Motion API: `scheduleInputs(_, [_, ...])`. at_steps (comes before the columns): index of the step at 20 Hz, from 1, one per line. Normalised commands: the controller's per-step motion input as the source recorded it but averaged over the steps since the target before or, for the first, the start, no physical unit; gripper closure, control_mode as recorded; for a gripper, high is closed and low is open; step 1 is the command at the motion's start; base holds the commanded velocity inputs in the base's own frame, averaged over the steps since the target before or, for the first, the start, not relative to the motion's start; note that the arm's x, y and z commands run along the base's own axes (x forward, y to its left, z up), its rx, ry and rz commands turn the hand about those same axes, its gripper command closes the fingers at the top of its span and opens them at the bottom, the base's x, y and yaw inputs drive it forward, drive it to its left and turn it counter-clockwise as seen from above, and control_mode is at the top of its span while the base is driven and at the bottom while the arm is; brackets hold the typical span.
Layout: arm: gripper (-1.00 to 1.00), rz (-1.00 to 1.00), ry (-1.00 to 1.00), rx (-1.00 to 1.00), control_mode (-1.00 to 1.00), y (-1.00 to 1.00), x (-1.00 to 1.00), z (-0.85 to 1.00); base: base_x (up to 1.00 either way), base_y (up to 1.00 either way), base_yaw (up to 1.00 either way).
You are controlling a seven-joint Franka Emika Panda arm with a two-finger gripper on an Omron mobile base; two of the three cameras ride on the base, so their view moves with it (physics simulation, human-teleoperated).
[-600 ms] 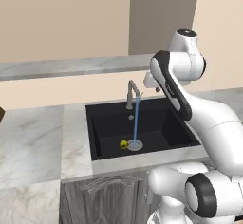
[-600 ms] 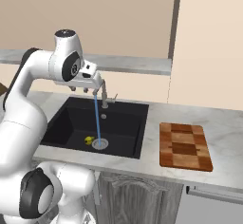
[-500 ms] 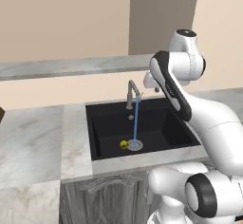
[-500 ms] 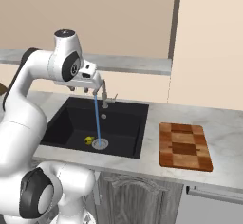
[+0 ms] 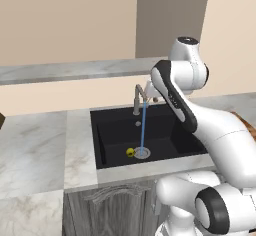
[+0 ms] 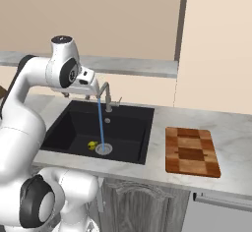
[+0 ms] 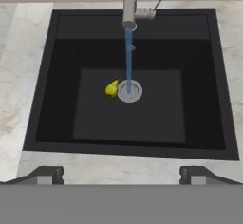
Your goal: Pick the pear from the sink and place it on the cutting board to airdry. Then turn off the sink faucet.
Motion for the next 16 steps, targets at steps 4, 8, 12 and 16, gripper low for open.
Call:
scheduleInputs(4, [-1.00,0.00,0.00,-0.01,-1.00,0.25,0.16,-0.43,0.00,0.00,0.00])
scheduleInputs(8, [-1.00,0.00,0.00,-0.02,-1.00,0.20,0.22,-0.45,0.00,0.00,0.00])
scheduleInputs(12, [-1.00,0.00,0.00,0.00,-1.00,0.16,0.20,-0.46,0.00,0.00,0.00])
scheduleInputs(16, [-1.00,0.00,0.00,0.00,-1.00,0.10,0.09,-0.38,0.00,0.00,0.00])
